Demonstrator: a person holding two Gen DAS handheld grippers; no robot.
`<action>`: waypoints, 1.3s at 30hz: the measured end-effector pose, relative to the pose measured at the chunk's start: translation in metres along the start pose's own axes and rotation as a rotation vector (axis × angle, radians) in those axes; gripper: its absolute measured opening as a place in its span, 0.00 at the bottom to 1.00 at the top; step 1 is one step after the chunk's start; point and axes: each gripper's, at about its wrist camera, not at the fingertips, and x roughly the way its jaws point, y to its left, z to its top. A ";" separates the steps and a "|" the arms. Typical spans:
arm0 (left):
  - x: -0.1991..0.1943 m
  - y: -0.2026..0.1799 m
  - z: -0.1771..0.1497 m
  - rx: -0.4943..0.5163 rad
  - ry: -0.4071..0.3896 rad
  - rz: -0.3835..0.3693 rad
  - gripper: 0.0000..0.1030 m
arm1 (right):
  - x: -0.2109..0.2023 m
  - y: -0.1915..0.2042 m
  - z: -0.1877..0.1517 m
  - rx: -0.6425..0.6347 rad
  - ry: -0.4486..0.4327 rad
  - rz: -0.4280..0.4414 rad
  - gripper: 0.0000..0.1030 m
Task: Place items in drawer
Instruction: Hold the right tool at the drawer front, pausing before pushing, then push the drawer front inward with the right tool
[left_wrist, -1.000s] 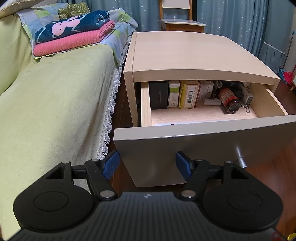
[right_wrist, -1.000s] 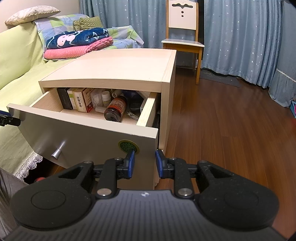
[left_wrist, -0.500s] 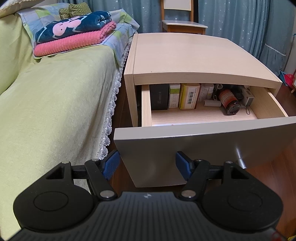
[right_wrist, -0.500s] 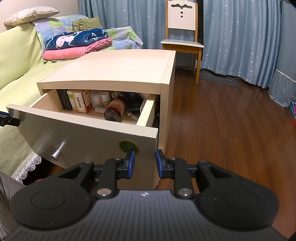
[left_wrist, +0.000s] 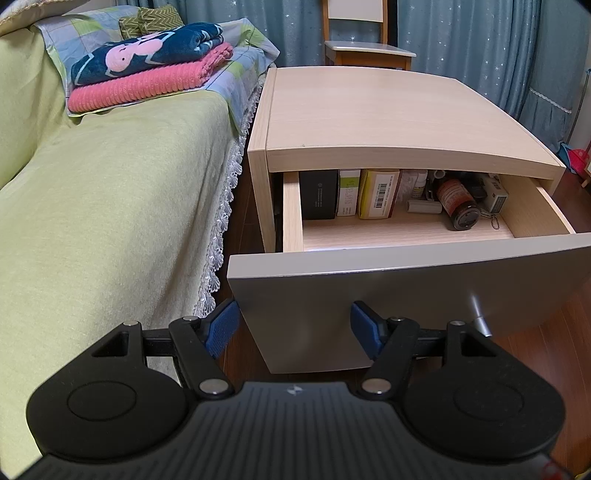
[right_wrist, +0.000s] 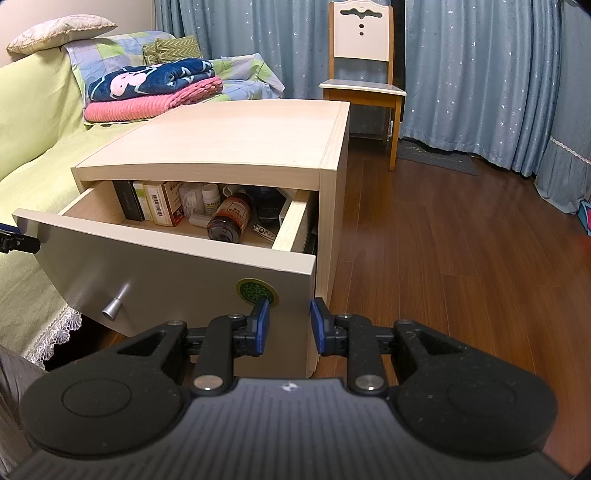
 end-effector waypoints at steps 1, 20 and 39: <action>0.000 0.000 0.000 0.000 0.000 0.000 0.66 | 0.000 0.000 0.000 0.000 0.000 0.000 0.21; 0.003 -0.003 0.006 -0.006 -0.007 0.008 0.66 | 0.008 0.001 0.004 0.010 -0.014 -0.004 0.21; -0.004 -0.053 -0.003 -0.043 0.012 -0.035 0.66 | -0.002 0.063 -0.009 0.092 -0.033 0.053 0.22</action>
